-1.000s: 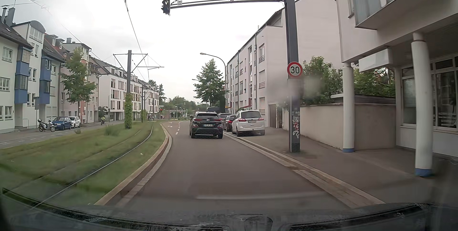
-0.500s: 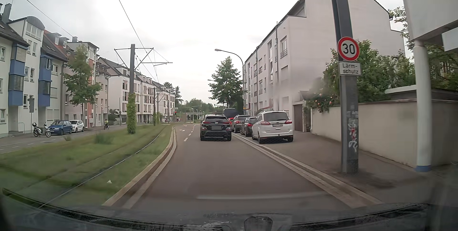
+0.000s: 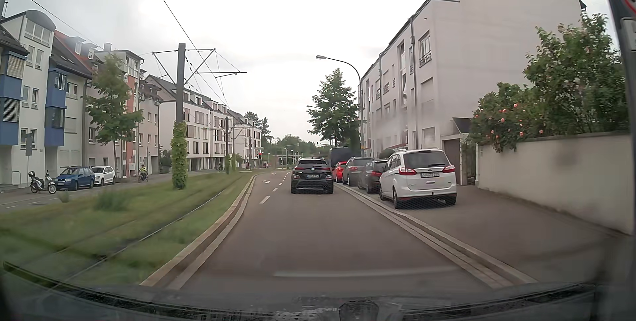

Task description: Follow the waypoints while adhering to traffic rules and regulations

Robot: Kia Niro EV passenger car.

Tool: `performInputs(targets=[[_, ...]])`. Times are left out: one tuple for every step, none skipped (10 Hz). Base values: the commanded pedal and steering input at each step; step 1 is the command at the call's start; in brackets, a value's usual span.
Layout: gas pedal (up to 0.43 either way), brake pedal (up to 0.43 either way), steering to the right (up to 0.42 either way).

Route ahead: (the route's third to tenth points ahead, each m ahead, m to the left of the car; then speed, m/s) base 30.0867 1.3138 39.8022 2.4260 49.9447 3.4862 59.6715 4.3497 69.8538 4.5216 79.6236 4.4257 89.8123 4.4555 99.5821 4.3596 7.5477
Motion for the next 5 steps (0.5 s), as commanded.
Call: performInputs(targets=[[0.059, 0.0, -0.045], [0.059, 0.0, -0.041], [0.059, 0.0, -0.038], [0.059, 0.0, -0.035], [0.059, 0.0, -0.03]])
